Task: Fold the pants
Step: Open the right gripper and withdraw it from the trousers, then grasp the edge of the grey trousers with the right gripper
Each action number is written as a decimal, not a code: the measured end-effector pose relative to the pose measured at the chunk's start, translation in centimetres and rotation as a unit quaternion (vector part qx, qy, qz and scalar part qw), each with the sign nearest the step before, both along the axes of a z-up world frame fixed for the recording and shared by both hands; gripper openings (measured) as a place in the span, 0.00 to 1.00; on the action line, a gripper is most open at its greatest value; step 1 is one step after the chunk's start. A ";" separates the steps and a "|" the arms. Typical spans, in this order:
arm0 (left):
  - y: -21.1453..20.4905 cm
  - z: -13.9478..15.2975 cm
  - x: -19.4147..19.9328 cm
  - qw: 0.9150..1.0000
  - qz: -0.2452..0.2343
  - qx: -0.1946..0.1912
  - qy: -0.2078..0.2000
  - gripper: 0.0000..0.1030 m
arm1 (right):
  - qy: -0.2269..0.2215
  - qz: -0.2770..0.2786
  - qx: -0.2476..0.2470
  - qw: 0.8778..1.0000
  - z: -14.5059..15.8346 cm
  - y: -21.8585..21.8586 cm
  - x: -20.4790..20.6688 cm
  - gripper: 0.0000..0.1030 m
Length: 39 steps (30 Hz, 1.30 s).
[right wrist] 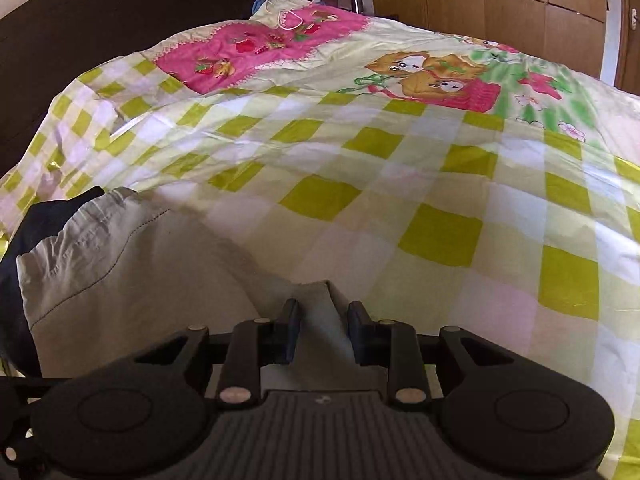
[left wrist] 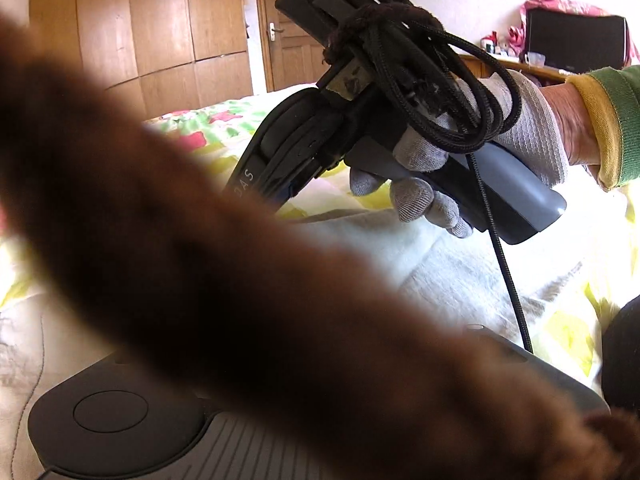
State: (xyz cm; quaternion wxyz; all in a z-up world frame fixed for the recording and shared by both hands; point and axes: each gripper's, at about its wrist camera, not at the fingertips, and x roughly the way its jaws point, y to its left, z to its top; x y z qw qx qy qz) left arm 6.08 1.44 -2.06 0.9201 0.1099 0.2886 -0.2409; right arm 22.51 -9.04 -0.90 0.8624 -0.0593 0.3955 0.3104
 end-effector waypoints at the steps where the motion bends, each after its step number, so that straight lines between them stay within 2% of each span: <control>1: 0.3 0.0 0.0 1.000 0.001 -0.006 0.000 0.47 | 0.000 0.005 -0.006 1.000 0.1 0.1 -0.1 0.39; 2: 0.4 0.0 -0.1 1.000 0.001 -0.012 0.000 0.47 | 0.000 0.007 -0.014 1.000 0.1 0.3 -0.1 0.35; 4: 0.5 0.0 -0.1 1.000 0.001 -0.020 -0.001 0.48 | 0.009 0.005 -0.023 1.000 0.1 0.6 0.0 0.18; 6: 0.6 0.0 -0.1 1.000 0.001 -0.021 -0.004 0.48 | 0.005 -0.012 -0.021 1.000 0.4 0.6 0.2 0.18; 8: 0.5 0.0 -0.2 1.000 0.006 -0.013 -0.008 0.48 | -0.007 -0.040 0.002 0.999 1.3 0.1 0.7 0.18; 11: 0.3 -0.7 0.5 1.000 0.015 0.000 0.019 0.49 | -0.012 -0.091 0.032 0.995 1.6 -0.7 2.5 0.18; 13: 0.4 -1.1 1.1 0.999 0.017 -0.002 0.047 0.49 | -0.009 -0.100 0.020 0.995 0.9 -0.3 3.2 0.18; 16: 0.6 -1.2 1.2 0.998 0.019 0.000 0.056 0.50 | -0.038 -0.101 -0.039 0.993 0.2 1.0 3.0 0.19; 18: 0.6 -1.1 0.8 0.998 0.019 0.002 0.055 0.50 | -0.040 -0.121 -0.024 0.992 0.9 0.0 2.5 0.19; 23: 0.7 0.1 -0.8 0.999 0.015 -0.003 0.046 0.51 | -0.055 -0.172 0.027 0.983 4.1 -5.1 -3.3 0.19; 25: 0.3 0.3 -1.4 0.999 0.009 0.005 0.039 0.52 | -0.046 -0.188 0.026 0.981 3.9 -7.1 -6.6 0.20; 27: -0.3 0.2 -1.8 0.999 -0.001 0.014 0.041 0.52 | -0.015 -0.207 0.030 0.978 2.4 -9.5 -9.4 0.22; 30: -1.7 -0.6 -1.4 0.997 -0.022 0.047 0.059 0.52 | 0.026 -0.270 -0.009 0.962 -0.7 -13.1 -11.1 0.22; 32: -2.5 -0.8 -1.5 0.996 -0.026 0.070 0.057 0.52 | 0.039 -0.320 -0.027 0.946 -1.7 -16.0 -11.8 0.22; 35: -3.2 -0.6 -2.2 0.995 -0.022 0.081 0.056 0.52 | 0.025 -0.367 0.053 0.928 -0.1 -21.3 -15.2 0.23; 39: -4.8 -0.3 -3.3 0.995 -0.018 0.085 0.045 0.52 | 0.001 -0.419 0.101 0.902 1.1 -26.7 -20.6 0.28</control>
